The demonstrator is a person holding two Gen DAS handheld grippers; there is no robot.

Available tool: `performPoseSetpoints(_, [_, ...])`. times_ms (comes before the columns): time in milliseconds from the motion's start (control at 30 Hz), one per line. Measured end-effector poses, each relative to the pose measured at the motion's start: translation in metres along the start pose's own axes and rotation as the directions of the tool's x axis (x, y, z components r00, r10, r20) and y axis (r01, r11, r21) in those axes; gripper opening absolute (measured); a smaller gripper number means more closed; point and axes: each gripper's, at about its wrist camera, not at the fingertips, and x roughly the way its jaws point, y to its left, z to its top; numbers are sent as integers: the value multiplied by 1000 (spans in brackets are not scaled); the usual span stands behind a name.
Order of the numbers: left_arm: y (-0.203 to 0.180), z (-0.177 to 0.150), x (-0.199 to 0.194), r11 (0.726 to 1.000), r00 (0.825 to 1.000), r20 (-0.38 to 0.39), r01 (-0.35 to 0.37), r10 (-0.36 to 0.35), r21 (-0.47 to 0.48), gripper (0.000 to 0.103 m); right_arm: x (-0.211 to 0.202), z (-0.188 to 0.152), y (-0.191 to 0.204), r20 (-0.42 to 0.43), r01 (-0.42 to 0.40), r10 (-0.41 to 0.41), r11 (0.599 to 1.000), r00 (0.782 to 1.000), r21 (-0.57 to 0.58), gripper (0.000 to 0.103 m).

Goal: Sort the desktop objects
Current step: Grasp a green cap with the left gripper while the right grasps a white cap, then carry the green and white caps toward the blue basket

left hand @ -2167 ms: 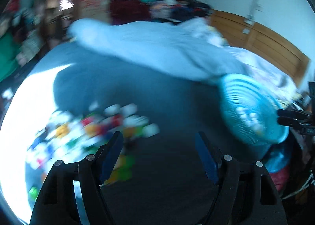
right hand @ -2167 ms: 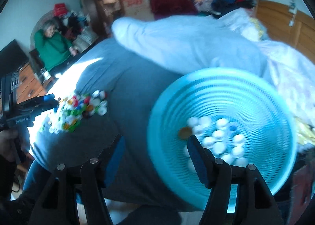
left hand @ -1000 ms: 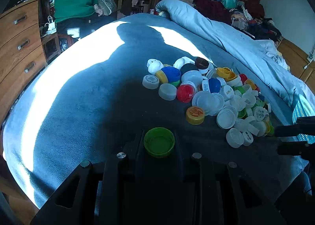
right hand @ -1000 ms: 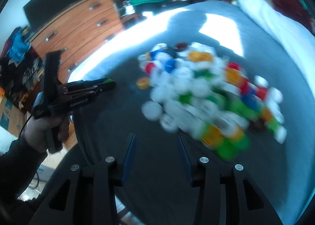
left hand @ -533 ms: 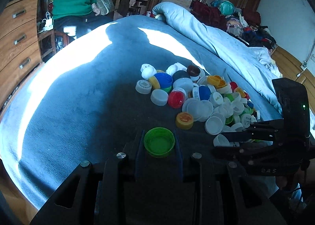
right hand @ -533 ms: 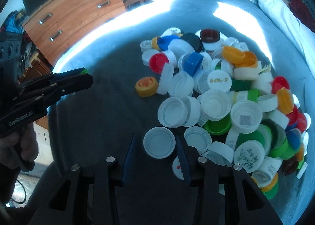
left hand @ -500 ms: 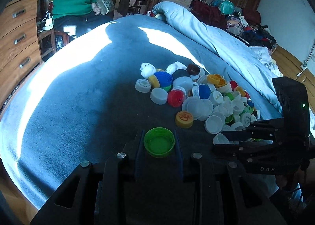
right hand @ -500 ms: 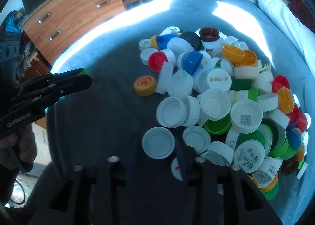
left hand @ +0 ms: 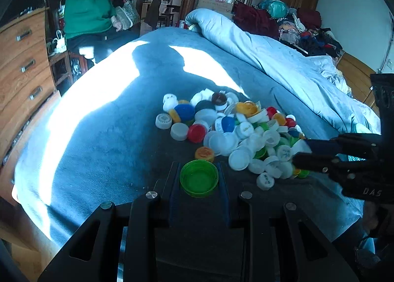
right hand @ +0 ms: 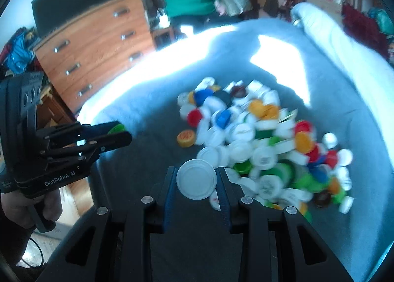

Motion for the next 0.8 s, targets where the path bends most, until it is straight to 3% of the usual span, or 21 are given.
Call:
performPoseSetpoints(233, [-43,24,-27,998,999,47,13,-15,54,25,-79,-7,-31,93,98,-103,994,990,52,34])
performPoseSetpoints(433, [-97,43,-41,991,995,74,55,-64,123,25,-143,-19,-65,159,180,-194,978,968,102,34])
performPoseSetpoints(800, [-236,67,-45,945,979,59,171,-194,277,25,-234,-66,-134,197,293,-341,926,919,237,34])
